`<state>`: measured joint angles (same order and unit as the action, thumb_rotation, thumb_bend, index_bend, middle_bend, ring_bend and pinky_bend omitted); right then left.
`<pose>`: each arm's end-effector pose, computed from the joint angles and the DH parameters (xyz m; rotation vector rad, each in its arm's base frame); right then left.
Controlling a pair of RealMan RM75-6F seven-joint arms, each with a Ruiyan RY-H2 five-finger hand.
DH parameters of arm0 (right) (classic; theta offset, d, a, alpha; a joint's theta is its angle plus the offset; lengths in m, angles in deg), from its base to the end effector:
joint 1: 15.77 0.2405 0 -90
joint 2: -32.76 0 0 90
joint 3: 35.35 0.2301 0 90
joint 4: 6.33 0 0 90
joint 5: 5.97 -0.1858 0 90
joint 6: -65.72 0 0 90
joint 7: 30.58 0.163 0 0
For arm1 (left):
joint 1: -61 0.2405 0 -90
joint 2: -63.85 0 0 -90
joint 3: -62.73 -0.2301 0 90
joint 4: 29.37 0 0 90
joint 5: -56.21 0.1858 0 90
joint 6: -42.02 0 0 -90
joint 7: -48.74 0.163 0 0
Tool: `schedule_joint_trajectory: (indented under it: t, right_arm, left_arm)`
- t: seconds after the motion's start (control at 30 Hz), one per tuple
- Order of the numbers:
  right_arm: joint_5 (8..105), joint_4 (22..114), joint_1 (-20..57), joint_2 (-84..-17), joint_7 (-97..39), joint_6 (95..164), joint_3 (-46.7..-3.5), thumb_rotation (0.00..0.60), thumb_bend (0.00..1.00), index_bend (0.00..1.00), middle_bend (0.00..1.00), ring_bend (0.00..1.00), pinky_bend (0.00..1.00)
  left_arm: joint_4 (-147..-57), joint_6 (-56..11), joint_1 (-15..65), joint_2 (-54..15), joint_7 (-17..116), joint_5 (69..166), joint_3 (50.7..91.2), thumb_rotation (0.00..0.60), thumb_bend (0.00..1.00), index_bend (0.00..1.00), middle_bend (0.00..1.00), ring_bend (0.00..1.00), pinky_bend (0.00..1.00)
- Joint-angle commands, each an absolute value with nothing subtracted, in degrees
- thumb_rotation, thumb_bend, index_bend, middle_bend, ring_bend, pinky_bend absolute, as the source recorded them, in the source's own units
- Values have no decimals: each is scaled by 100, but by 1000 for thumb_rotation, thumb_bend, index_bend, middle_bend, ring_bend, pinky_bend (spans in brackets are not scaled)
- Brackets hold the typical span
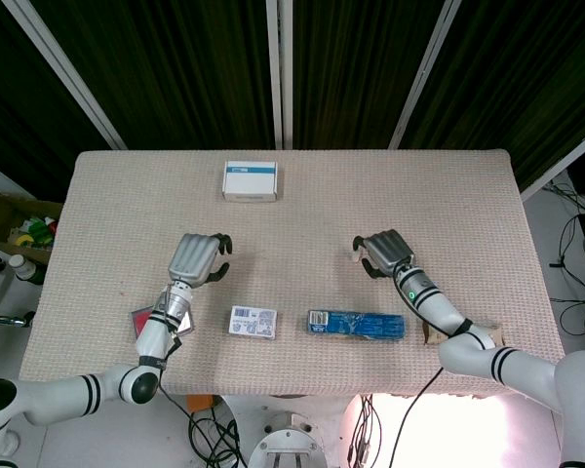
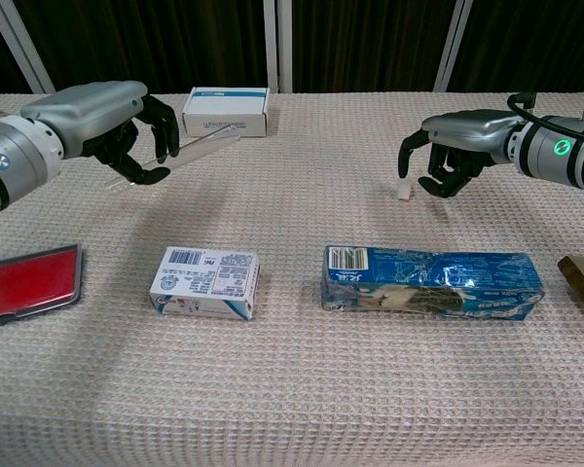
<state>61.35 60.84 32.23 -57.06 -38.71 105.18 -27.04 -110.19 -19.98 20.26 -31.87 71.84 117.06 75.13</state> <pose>-0.1606 -0.3784 -0.0133 1.9921 -0.9584 0.7174 -0.1261 0.3409 -0.0074 -1.7077 -0.9654 -0.9706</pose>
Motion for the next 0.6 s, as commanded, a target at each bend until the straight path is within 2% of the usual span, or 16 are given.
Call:
schedule_joint_trajectory:
  t: [0.03, 0.6]
  right_arm:
    - [6180, 6331, 3194, -5610, -4046, 10643, -2749, 600, 545, 380, 881, 1000, 1000]
    - [5726, 6794, 3175, -5442, -4777, 10817, -2819, 600, 544, 380, 881, 1000, 1000]
  left_arm:
    - [-11026, -2001, 2028, -3191, 7185, 11715, 7505, 600, 480, 655, 654, 809, 1000]
    - [-11010, -2017, 2048, -3199, 7135, 11769, 7502, 600, 480, 655, 654, 809, 1000]
